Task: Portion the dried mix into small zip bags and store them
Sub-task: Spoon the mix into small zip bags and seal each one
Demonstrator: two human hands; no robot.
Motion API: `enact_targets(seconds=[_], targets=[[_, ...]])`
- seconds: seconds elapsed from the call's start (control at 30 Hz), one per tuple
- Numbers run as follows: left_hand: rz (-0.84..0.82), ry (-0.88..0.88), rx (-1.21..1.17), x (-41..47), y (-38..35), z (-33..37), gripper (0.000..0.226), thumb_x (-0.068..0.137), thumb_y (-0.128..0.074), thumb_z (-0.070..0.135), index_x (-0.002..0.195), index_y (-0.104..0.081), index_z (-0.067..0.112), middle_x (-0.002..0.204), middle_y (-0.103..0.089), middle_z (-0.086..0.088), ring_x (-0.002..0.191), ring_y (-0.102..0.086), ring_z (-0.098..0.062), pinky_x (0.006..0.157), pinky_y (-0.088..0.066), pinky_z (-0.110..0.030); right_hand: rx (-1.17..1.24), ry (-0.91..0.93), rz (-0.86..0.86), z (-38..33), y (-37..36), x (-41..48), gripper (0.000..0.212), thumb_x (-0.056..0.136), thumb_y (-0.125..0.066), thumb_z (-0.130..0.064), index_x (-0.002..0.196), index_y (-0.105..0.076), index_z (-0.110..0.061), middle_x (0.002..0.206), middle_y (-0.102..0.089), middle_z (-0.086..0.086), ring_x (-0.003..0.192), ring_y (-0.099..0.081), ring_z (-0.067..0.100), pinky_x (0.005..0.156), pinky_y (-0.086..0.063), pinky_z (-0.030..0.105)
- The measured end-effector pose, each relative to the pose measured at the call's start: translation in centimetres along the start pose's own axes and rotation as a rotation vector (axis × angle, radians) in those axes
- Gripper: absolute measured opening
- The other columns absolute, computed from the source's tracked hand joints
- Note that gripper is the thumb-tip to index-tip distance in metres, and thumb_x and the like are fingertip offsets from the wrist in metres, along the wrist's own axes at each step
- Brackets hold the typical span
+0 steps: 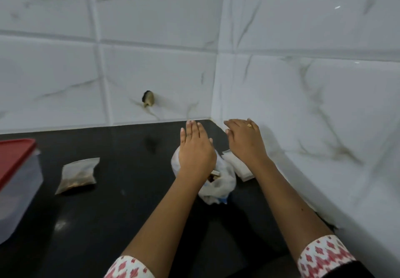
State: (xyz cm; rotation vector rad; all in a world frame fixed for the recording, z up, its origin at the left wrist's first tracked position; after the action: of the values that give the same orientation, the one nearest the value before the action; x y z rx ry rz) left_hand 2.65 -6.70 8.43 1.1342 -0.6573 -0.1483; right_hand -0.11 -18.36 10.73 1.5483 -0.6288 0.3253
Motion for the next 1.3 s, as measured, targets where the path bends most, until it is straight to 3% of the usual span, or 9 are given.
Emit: enact_targets(seconds=[0.1, 0.23, 0.43, 0.63, 1.07, 1.13, 1.2, 1.27, 1.3], targets=[[-0.065, -0.018, 0.015, 0.8, -1.9, 2.8, 0.054, 0.101, -0.021, 0.021, 0.148, -0.004, 0.0, 0.157, -0.006, -0.018, 0.146, 0.003, -0.028, 0.117, 0.005, -0.038, 0.017, -0.046, -0.025, 3.2, -0.5, -0.3, 0.036, 0.097, -0.037, -0.015, 0.131, -0.05, -0.015, 0.135, -0.053, 0.002, 0.127, -0.045, 0.019, 0.112, -0.02, 0.032], [-0.199, -0.033, 0.076, 0.9, -4.8, 5.8, 0.059, 0.096, -0.029, 0.014, 0.149, -0.004, 0.006, 0.148, -0.034, -0.02, 0.146, 0.001, -0.032, 0.117, 0.005, -0.044, 0.093, -0.117, 0.02, 5.8, -2.5, -2.3, 0.036, 0.092, -0.042, -0.006, 0.124, -0.057, -0.01, 0.124, -0.061, 0.007, 0.112, -0.054, 0.028, 0.095, -0.04, 0.037], [-0.267, 0.023, 0.107, -0.1, -7.4, 6.4, 0.059, 0.095, -0.031, 0.016, 0.146, -0.007, -0.003, 0.147, -0.034, -0.023, 0.144, 0.0, -0.038, 0.116, 0.008, -0.046, 0.054, -0.179, 0.075, 6.9, -4.6, -5.1, 0.041, 0.082, -0.043, -0.005, 0.118, -0.061, -0.01, 0.109, -0.066, 0.012, 0.09, -0.062, 0.034, 0.077, -0.048, 0.037], [-0.284, 0.031, 0.056, 0.0, -7.7, 6.4, 0.057, 0.099, -0.03, 0.024, 0.146, -0.011, -0.001, 0.14, -0.042, -0.028, 0.143, -0.005, -0.041, 0.115, 0.008, -0.046, 0.031, -0.212, -0.041, 6.7, -5.1, -4.8, 0.043, 0.094, -0.036, -0.012, 0.136, -0.041, -0.016, 0.13, -0.051, 0.008, 0.106, -0.056, 0.029, 0.085, -0.041, 0.034], [-0.181, 0.012, -0.02, 0.3, -7.1, 6.6, 0.053, 0.098, -0.034, 0.021, 0.145, -0.019, 0.0, 0.138, -0.048, -0.02, 0.145, -0.009, -0.034, 0.117, 0.004, -0.043, 0.22, -0.239, 0.004, 6.8, -4.4, -4.7, 0.045, 0.091, -0.038, 0.0, 0.135, -0.043, -0.007, 0.133, -0.05, 0.012, 0.113, -0.053, 0.032, 0.095, -0.043, 0.041], [-0.128, 0.019, -0.082, 0.5, -6.7, 6.6, 0.047, 0.098, -0.036, 0.018, 0.142, -0.026, 0.003, 0.136, -0.049, -0.02, 0.144, -0.015, -0.034, 0.117, -0.002, -0.04, 0.286, -0.263, 0.065, 6.8, -3.8, -4.8, 0.043, 0.091, -0.04, -0.001, 0.134, -0.044, -0.008, 0.134, -0.049, 0.011, 0.116, -0.051, 0.03, 0.096, -0.043, 0.041], [-0.013, 0.024, -0.23, 0.8, -5.6, 6.5, 0.044, 0.098, -0.039, 0.017, 0.14, -0.033, 0.007, 0.131, -0.053, -0.019, 0.135, -0.035, -0.032, 0.113, -0.021, -0.036, 0.373, -0.262, 0.19, 6.6, -2.5, -5.0, 0.04, 0.091, -0.043, 0.0, 0.13, -0.048, -0.006, 0.131, -0.05, 0.01, 0.114, -0.053, 0.027, 0.094, -0.046, 0.037], [0.149, 0.025, -0.472, 0.9, -3.4, 6.0, 0.04, 0.097, -0.042, 0.014, 0.137, -0.039, 0.009, 0.116, -0.061, -0.013, 0.112, -0.055, -0.027, 0.093, -0.042, -0.031, 0.46, -0.247, 0.325, 6.1, -0.9, -5.1, 0.038, 0.089, -0.049, 0.0, 0.127, -0.051, -0.005, 0.126, -0.051, 0.011, 0.106, -0.056, 0.022, 0.088, -0.045, 0.02], [0.206, 0.043, -0.592, 0.8, -2.2, 5.5, 0.037, 0.097, -0.042, 0.011, 0.134, -0.042, 0.01, 0.111, -0.063, -0.008, 0.102, -0.059, -0.022, 0.084, -0.045, -0.024, 0.497, -0.229, 0.381, 5.5, -0.2, -5.1, 0.038, 0.088, -0.051, 0.0, 0.126, -0.051, -0.005, 0.123, -0.051, 0.011, 0.098, -0.057, 0.018, 0.083, -0.042, 0.009]])
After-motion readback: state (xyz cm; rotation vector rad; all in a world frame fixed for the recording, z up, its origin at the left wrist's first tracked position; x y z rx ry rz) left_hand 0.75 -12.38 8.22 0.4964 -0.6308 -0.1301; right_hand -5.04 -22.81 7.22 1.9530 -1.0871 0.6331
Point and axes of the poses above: each hand's wrist, its own x-axis towards the middle knuckle, its own y-axis out of the back of the hand, z = x × y, the point moved 6 cm from there along x, towards the middle knuckle
